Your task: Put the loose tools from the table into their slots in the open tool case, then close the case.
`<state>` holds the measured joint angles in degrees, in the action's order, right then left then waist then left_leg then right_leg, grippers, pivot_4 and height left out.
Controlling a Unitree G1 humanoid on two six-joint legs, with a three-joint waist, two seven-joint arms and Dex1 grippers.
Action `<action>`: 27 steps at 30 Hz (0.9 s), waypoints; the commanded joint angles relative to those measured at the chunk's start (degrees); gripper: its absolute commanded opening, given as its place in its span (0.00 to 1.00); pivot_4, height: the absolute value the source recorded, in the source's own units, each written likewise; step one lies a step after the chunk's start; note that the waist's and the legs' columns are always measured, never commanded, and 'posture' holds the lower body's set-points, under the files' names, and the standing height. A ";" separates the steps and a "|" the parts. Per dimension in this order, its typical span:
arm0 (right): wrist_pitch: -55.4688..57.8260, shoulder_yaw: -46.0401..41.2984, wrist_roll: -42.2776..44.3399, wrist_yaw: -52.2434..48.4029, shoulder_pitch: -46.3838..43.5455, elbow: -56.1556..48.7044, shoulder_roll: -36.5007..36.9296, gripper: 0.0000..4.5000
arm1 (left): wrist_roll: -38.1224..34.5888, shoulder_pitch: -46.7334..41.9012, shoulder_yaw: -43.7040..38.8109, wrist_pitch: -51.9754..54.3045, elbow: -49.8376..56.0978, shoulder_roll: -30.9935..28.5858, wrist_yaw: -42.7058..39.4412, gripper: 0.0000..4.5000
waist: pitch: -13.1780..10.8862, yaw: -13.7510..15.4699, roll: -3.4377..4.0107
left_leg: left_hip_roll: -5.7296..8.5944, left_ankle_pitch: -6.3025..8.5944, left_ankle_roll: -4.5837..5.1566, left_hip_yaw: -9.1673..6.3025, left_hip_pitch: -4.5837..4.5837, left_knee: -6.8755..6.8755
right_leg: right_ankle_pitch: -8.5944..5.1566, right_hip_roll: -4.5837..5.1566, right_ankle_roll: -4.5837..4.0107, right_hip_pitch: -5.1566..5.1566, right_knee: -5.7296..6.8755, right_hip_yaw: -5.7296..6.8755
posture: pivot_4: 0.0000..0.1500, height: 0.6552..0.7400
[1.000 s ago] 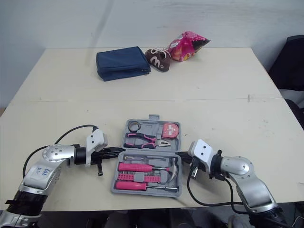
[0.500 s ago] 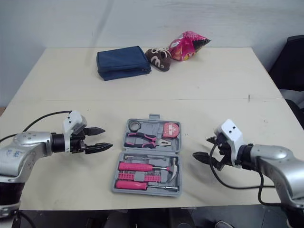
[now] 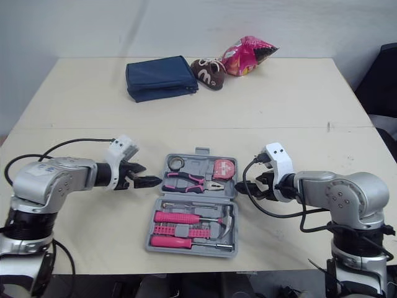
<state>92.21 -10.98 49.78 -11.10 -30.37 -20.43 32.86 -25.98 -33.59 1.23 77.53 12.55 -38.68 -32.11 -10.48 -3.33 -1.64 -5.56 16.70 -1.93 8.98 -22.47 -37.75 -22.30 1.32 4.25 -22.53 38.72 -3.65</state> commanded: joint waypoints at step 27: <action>-0.35 -5.01 18.20 26.18 -4.79 6.47 -11.89 0.00 | -2.88 -3.21 -0.37 6.82 3.97 5.35 3.83 0.01 | 0.02 -0.07 -0.01 | 0.00 -0.07 -0.03 -0.01 0.06 -0.01 | 0.01 0.02 0.01 0.03 0.10 0.01 | 1.00 1.00</action>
<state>92.18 -14.40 66.91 15.74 -34.77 -11.00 22.01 -28.05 -37.11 1.95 85.66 15.25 -34.31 -28.15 -10.46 -3.40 -1.65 -5.55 16.60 -1.95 8.96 -22.40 -37.76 -22.29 1.34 4.26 -22.50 38.84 -3.63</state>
